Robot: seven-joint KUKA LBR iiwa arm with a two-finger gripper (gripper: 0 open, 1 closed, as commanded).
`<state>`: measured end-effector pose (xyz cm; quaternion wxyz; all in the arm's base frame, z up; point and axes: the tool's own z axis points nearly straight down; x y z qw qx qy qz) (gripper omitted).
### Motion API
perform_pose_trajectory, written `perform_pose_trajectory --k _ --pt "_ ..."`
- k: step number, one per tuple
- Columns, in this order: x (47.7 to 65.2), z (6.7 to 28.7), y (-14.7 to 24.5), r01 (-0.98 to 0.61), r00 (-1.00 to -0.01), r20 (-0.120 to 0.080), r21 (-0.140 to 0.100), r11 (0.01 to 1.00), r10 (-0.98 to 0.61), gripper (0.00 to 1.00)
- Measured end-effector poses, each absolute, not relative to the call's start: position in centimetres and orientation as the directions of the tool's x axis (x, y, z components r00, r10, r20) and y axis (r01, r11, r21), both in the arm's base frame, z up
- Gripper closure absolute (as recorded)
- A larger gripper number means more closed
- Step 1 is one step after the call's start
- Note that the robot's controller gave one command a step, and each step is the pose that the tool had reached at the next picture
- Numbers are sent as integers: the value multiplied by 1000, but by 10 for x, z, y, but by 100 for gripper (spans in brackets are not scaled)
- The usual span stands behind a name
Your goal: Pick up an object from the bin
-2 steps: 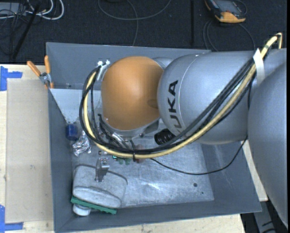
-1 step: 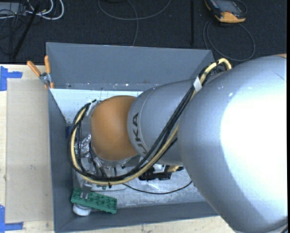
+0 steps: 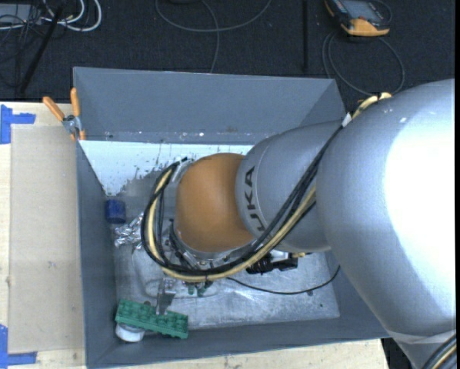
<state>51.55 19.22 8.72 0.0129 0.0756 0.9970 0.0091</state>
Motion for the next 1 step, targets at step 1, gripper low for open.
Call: perform_pose_trajectory --k 1 --pt "516 87 191 157 -987 -22 22 987 158 100"
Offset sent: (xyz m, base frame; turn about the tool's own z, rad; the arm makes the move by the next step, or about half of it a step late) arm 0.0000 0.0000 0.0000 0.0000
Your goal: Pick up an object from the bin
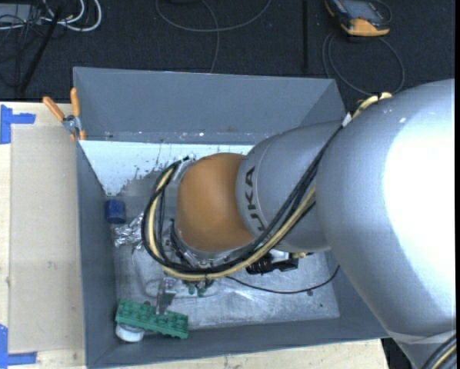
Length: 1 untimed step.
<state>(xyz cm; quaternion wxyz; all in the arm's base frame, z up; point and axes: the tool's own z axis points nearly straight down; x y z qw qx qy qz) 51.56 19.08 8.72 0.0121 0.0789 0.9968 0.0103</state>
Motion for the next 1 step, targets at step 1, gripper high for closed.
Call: perform_pose_trajectory --k 1 --pt "516 244 192 115 -993 -7 3 993 115 100"
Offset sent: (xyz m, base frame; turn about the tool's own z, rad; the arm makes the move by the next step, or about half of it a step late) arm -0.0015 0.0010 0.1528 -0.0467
